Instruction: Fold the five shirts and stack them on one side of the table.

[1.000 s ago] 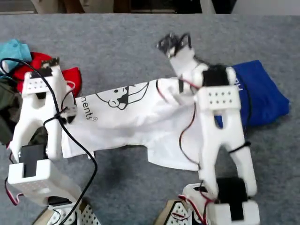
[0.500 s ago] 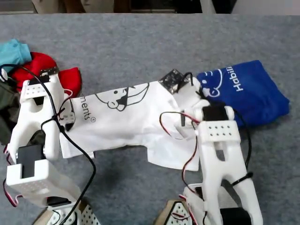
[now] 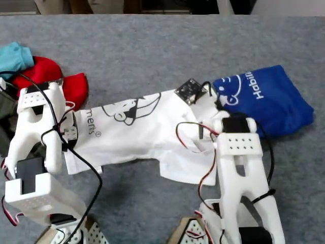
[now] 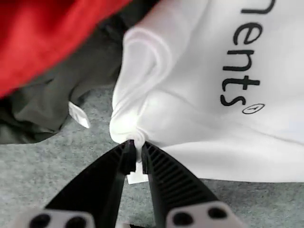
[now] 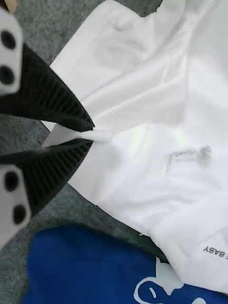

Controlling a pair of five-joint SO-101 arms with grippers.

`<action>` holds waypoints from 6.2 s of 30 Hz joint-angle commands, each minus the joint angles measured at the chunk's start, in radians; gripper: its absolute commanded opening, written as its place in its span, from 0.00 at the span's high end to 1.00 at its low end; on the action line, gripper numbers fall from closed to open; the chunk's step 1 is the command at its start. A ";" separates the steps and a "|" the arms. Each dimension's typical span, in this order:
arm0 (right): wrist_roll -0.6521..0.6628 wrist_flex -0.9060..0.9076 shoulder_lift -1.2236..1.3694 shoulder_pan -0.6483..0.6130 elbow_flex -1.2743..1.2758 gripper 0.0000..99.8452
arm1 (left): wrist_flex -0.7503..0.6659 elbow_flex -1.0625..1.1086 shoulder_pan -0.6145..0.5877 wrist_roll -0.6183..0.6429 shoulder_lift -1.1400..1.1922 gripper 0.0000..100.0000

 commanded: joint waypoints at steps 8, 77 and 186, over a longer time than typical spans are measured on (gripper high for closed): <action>0.034 0.002 -0.041 0.013 0.001 1.00 | -0.031 0.152 0.048 -0.009 -0.237 0.98; -0.068 -0.164 0.466 -0.153 -0.116 0.98 | -0.232 0.135 0.161 0.282 -0.243 0.97; -0.137 -0.023 1.268 -0.124 -1.213 1.00 | -0.103 0.114 0.212 0.100 -0.065 0.98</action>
